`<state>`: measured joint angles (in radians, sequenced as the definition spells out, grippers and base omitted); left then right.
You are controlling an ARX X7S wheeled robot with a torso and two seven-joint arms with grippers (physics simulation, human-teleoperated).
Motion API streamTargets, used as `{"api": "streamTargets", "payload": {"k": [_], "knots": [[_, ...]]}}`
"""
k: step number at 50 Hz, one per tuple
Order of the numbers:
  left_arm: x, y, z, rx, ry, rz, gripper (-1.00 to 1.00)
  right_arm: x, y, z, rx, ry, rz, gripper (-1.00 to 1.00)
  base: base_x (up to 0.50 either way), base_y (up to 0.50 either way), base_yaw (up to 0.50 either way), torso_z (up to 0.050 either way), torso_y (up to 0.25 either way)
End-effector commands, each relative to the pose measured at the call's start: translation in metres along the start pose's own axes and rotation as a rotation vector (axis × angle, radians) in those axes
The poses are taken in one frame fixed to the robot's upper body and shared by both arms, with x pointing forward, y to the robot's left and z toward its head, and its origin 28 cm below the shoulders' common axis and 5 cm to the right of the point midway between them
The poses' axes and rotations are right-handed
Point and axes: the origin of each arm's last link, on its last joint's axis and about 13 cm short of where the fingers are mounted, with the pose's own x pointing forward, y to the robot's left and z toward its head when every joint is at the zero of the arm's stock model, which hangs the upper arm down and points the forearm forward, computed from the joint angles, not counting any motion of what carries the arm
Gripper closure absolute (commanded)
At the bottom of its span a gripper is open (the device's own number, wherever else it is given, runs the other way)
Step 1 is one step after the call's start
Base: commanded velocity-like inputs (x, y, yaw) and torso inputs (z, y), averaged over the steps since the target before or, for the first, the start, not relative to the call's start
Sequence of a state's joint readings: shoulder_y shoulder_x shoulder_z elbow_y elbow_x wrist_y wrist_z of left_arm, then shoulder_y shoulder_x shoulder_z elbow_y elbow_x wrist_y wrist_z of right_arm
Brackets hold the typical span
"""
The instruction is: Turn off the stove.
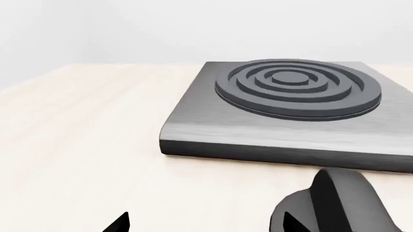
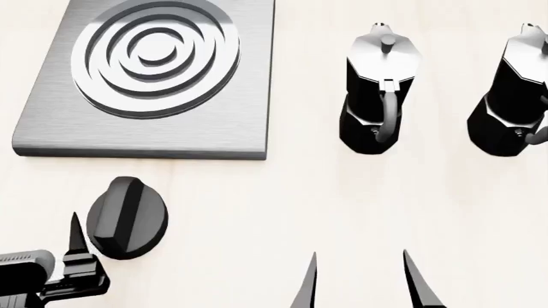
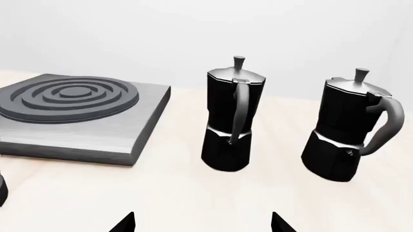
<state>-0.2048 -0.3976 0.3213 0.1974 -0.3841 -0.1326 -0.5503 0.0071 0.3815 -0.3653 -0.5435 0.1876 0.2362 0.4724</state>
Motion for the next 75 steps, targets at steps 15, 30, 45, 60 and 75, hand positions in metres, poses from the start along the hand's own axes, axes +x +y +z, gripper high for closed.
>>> {"api": "streamTargets", "payload": {"k": [15,30,45,60,75], "knots": [[-0.016,0.013,0.034,-0.046,-0.053,-0.085,-1.00,0.026,-0.008,0.014,-0.017,-0.044,-0.017,-1.00,0.00,0.00,0.00,0.000,0.000],[-0.014,0.012,0.043,-0.059,-0.074,-0.103,-1.00,0.035,-0.008,0.022,-0.008,-0.078,-0.013,-1.00,0.00,0.00,0.00,0.000,0.000],[-0.010,0.011,0.052,-0.071,-0.093,-0.113,-1.00,0.044,-0.010,0.031,-0.017,-0.102,-0.012,-1.00,0.00,0.00,0.00,0.000,0.000],[-0.008,0.010,0.059,-0.079,-0.114,-0.120,-1.00,0.048,-0.013,0.039,-0.024,-0.126,-0.018,-1.00,0.00,0.00,0.00,0.000,0.000],[-0.006,0.010,0.069,-0.105,-0.130,-0.120,-1.00,0.050,-0.016,0.048,-0.032,-0.153,-0.025,-1.00,0.00,0.00,0.00,0.000,0.000]]}}
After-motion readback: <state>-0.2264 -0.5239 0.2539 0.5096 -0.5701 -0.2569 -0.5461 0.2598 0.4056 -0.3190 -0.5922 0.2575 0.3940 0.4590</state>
